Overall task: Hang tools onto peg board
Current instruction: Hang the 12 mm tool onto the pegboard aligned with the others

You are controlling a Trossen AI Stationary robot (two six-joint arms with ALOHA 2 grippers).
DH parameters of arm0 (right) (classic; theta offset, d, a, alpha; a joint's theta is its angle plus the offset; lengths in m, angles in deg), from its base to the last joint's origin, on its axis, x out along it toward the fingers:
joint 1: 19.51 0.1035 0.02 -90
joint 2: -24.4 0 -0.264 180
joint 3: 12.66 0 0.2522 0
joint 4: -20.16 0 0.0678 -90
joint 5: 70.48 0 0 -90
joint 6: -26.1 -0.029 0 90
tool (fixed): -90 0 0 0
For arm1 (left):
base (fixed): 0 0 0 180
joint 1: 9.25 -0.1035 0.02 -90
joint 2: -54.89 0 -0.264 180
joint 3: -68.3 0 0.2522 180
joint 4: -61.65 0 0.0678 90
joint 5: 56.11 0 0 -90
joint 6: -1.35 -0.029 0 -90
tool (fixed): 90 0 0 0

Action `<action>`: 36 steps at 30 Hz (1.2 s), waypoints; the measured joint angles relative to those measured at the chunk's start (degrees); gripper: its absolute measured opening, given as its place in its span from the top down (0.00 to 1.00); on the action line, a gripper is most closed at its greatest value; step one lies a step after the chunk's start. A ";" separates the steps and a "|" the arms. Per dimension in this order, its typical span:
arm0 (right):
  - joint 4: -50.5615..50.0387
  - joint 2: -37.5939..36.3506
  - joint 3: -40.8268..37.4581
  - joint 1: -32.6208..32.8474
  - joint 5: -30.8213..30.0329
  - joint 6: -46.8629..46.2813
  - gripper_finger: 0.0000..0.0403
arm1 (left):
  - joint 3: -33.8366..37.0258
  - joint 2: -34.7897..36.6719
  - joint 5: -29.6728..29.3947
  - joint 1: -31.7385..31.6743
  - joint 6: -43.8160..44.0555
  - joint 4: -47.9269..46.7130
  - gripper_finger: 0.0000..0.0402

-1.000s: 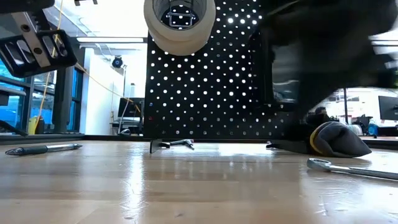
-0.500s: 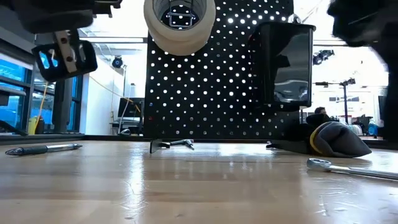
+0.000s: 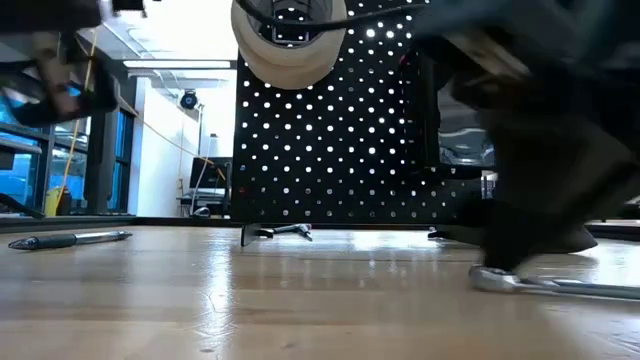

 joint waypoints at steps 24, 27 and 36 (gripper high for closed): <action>-38.43 -10.69 22.32 8.07 -15.37 -8.79 1.00 | -33.35 -31.66 -13.01 -7.84 -31.83 -8.46 1.00; -44.08 -10.82 25.29 10.41 -16.51 -12.95 1.00 | -38.68 -34.44 -14.83 -8.00 -40.39 -13.47 1.00; -53.17 -10.78 28.39 14.83 -17.46 -19.55 1.00 | -41.63 -37.22 -12.67 -8.29 -45.69 -19.55 1.00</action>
